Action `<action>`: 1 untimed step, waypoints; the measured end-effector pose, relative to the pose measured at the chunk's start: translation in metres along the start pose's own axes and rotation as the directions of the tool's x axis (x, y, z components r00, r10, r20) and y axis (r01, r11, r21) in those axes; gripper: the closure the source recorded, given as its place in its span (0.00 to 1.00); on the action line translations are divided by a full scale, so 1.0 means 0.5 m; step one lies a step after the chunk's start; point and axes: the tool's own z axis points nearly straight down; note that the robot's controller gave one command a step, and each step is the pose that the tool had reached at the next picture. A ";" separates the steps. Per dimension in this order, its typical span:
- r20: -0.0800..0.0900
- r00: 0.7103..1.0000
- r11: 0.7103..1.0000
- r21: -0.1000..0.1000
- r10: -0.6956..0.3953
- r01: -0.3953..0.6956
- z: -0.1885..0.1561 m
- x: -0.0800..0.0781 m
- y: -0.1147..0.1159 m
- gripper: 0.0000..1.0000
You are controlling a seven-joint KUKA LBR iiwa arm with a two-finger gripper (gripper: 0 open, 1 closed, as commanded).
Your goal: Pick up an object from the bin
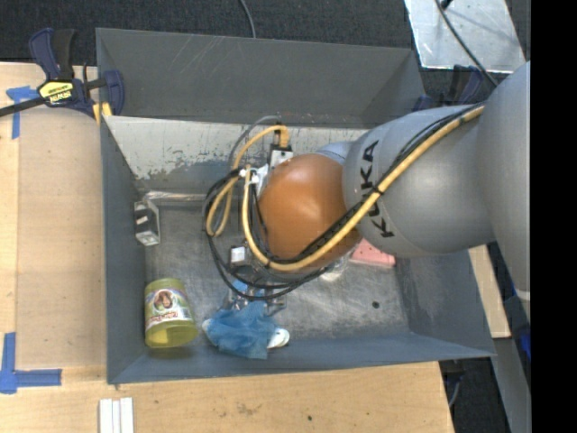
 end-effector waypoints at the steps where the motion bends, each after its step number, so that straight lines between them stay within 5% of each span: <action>1: 0.000 1.000 1.000 0.000 0.000 0.000 0.000 0.000 0.000 1.00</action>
Offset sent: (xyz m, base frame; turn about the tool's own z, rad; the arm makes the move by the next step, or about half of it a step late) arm 0.0000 0.0000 0.0000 0.0000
